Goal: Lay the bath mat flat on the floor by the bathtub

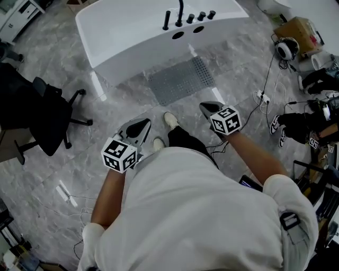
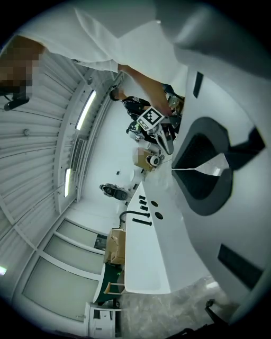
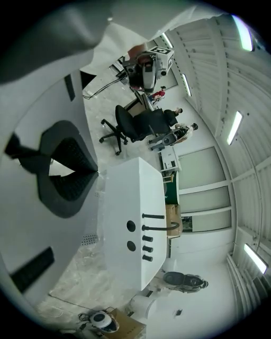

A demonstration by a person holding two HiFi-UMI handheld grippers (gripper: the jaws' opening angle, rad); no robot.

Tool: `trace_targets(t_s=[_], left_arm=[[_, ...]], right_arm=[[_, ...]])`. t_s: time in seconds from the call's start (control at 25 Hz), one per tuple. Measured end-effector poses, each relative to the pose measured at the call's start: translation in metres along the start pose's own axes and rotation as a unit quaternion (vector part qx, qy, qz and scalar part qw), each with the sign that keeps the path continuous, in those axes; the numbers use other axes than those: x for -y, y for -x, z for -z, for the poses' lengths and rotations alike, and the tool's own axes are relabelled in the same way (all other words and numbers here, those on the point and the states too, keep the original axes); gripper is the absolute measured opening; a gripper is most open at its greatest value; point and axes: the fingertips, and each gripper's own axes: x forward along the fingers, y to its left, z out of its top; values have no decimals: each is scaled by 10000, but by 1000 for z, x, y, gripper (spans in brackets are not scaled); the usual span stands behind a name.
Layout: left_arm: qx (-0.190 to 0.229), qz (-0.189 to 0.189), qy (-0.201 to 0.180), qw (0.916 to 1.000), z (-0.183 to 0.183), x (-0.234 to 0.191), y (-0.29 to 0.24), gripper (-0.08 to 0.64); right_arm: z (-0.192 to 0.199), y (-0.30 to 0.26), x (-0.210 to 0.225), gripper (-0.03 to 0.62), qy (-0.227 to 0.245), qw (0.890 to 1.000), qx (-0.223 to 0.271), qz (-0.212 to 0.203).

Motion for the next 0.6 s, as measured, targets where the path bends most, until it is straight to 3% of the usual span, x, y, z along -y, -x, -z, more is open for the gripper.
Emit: trace_targets(t_s=[0.32,0.6], left_arm=[[57,28,-411,9991,11,24,29,21],[117,118,-287,9994,20,35,48,21]], right_arm=[[1,49,-50,11,80,9997,146,-180],[12,69,-74,9,95,9995,273,-143]])
